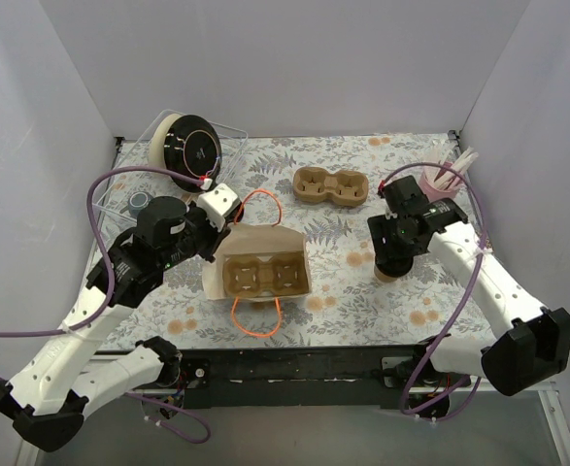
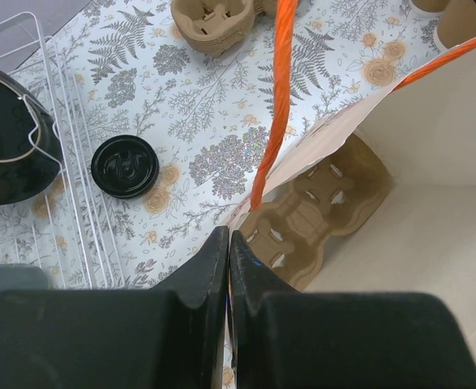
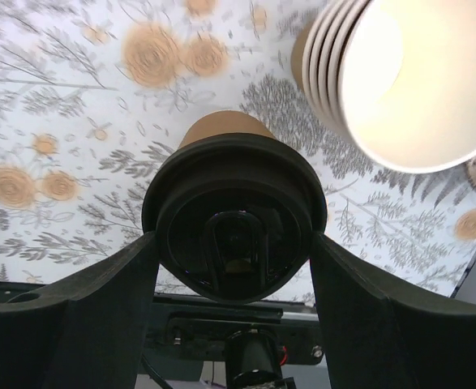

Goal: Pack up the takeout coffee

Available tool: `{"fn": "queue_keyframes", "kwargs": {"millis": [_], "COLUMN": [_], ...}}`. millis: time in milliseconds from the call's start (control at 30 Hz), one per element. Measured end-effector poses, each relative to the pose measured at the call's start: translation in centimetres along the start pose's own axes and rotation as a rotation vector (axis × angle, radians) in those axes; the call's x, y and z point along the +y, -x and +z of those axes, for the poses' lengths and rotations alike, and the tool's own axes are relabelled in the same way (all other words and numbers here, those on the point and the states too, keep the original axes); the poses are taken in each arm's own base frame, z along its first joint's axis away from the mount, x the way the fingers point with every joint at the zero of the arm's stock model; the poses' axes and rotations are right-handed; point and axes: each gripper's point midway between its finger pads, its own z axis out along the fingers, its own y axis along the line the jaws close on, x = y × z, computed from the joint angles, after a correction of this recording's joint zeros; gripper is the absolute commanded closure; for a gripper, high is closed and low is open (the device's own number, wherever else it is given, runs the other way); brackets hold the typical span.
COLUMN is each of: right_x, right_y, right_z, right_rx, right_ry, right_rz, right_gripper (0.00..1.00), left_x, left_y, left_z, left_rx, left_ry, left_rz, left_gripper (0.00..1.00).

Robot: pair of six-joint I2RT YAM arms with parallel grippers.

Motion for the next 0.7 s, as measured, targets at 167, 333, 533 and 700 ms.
{"fn": "queue_keyframes", "kwargs": {"millis": [167,333,533,700], "right_x": [0.5,1.3,3.6,6.7], "right_y": [3.9,6.8,10.0,10.1], "right_z": [-5.1,-12.4,-22.9,-28.0], "right_rx": [-0.180,-0.361,-0.663,-0.804], "right_ry": [0.080,0.183,0.378,0.587], "right_rz": [-0.050,-0.111,-0.206,-0.282], "right_gripper": [0.46,0.47,0.51,0.52], "left_x": [-0.1,-0.4,-0.7,-1.1], "left_y": [0.2,0.1,-0.3,-0.5], "left_z": [-0.3,-0.4,-0.3,-0.2], "left_rx": [-0.013,-0.010,0.000,0.011], "left_ry": [-0.005,-0.020,-0.033,-0.052], "left_rz": [0.000,0.000,-0.009,-0.036], "left_gripper": [1.00,1.00,1.00,1.00]}}
